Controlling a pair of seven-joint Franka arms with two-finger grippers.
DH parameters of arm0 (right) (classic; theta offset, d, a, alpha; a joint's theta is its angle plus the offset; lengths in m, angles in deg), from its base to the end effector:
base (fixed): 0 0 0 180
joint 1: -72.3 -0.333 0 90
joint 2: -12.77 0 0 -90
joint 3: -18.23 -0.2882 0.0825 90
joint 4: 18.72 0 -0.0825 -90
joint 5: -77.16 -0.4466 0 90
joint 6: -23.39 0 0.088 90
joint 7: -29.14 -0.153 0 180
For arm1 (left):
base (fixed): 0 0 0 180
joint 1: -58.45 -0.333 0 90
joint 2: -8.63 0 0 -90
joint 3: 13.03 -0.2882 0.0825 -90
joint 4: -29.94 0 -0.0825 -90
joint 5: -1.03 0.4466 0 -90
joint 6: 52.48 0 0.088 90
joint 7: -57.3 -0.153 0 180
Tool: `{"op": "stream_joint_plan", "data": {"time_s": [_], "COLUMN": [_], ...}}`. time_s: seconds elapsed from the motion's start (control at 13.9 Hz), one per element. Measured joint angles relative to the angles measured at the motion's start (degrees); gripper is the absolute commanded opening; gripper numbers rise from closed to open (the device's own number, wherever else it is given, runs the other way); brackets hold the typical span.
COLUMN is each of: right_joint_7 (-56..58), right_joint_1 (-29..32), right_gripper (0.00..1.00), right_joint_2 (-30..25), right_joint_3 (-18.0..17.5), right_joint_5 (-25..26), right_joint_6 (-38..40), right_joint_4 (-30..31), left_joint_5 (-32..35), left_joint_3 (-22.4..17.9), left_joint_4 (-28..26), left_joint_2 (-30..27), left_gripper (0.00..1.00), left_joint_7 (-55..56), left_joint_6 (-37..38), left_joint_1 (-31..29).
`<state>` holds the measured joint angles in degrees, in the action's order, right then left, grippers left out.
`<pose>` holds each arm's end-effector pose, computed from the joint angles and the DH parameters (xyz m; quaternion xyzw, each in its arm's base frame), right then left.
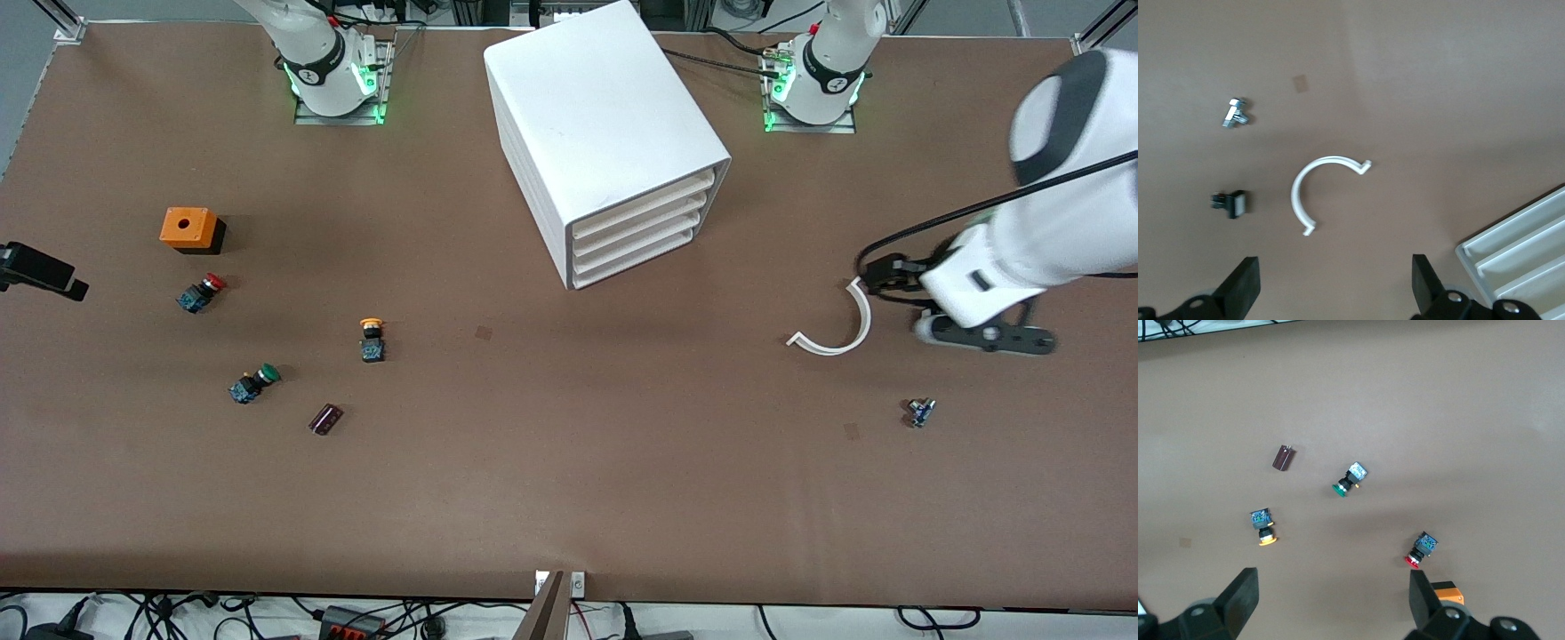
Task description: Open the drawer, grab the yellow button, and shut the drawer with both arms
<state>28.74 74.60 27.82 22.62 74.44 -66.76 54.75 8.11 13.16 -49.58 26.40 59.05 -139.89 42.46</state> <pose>0.6878 -0.0675 0.5340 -0.9980 0.0601 -0.0153 0.0130 0.6742 -0.0709 0.4594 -0.9950 0.0704 0.0709 0.0011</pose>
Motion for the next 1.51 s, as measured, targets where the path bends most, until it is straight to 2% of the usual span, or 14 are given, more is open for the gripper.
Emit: {"op": "stream_joint_plan", "data": {"time_s": [0.14,0.29,0.43,0.58,0.79,1.01,1.51], "right_joint_7": [0.87,1.06,1.08,1.09,1.13,1.38,1.95], "right_joint_1": [-0.01,0.00,-0.01,-0.01,-0.01,-0.01,-0.01], "right_gripper": [1.00,1.00,1.00,1.00,1.00,1.00,1.00], "right_joint_2": [-0.06,-0.76,-2.63,-5.46,-10.25,-12.71,-12.87], "right_joint_3": [-0.44,-0.46,-0.57,-0.63,-0.67,-0.73,-0.88], "right_joint_5": [0.05,0.37,1.57,1.94,2.02,2.09,2.11], "right_joint_6": [0.84,0.77,-0.24,-1.70,-3.24,-3.47,-3.42], "right_joint_4": [0.39,2.26,5.51,9.78,16.43,19.12,19.58], "left_joint_5": [-0.78,-6.20,-9.29,-9.68,-9.66,-9.65,-9.12], "left_joint_3": [-8.45,-17.44,-22.13,-23.72,-24.43,-24.75,-24.70], "left_joint_4": [0.30,-1.08,-6.78,-13.80,-20.37,-21.63,-21.90], "left_joint_2": [-2.02,-4.78,-9.18,-13.87,-18.71,-19.72,-19.71], "left_gripper": [1.00,1.00,1.00,1.00,1.00,1.00,1.00], "left_joint_7": [-5.12,-6.41,-6.54,-6.54,-6.56,-6.61,-8.65], "left_joint_6": [0.41,-0.72,-7.87,-13.19,-14.07,-14.00,-13.82], "left_joint_1": [3.42,8.65,10.98,11.78,11.98,11.97,12.11]}}
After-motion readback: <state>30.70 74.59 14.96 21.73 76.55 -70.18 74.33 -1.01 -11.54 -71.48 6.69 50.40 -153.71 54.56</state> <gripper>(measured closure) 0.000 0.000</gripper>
